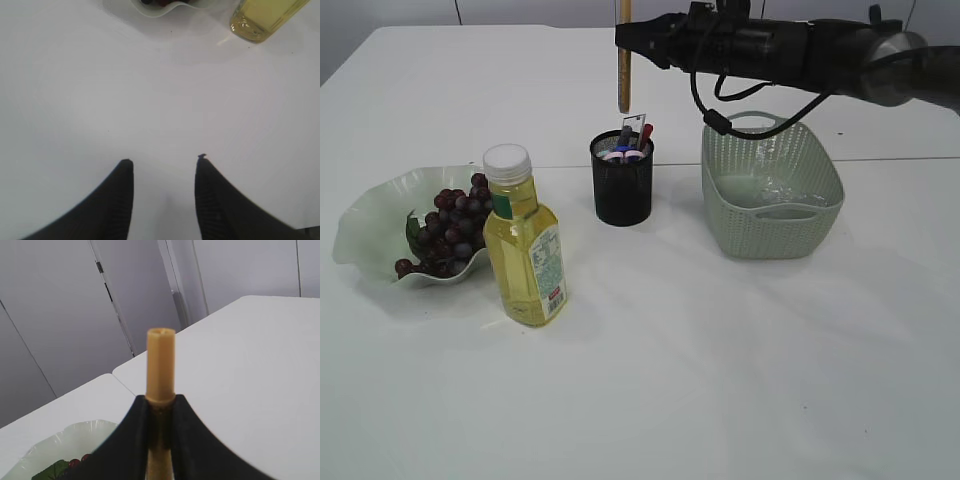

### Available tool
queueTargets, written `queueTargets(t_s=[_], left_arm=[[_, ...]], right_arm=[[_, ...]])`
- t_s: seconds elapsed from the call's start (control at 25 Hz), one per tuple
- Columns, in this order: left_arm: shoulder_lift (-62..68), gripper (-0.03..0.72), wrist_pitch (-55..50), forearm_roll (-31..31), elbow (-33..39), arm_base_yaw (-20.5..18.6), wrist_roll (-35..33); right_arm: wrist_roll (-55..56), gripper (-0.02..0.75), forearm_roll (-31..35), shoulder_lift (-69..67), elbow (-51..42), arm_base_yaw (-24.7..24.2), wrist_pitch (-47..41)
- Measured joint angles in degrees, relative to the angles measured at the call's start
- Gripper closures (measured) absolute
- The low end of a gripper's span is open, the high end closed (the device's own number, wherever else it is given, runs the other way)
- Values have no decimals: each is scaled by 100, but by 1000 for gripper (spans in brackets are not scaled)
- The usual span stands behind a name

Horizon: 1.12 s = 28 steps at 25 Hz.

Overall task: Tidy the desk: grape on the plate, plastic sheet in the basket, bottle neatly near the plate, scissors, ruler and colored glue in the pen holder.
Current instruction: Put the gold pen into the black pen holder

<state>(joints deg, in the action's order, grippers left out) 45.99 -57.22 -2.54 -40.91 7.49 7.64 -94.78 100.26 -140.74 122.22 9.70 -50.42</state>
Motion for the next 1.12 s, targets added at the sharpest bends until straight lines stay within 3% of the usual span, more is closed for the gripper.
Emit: queueTargets(t_s=[0.72, 1.12], left_arm=[[0, 381, -146, 0, 0, 0, 0], [0, 381, -160, 0, 0, 0, -9]], right_arm=[[-122, 656, 114, -495, 49, 233, -25], [-188, 610, 147, -508, 51, 235, -4]])
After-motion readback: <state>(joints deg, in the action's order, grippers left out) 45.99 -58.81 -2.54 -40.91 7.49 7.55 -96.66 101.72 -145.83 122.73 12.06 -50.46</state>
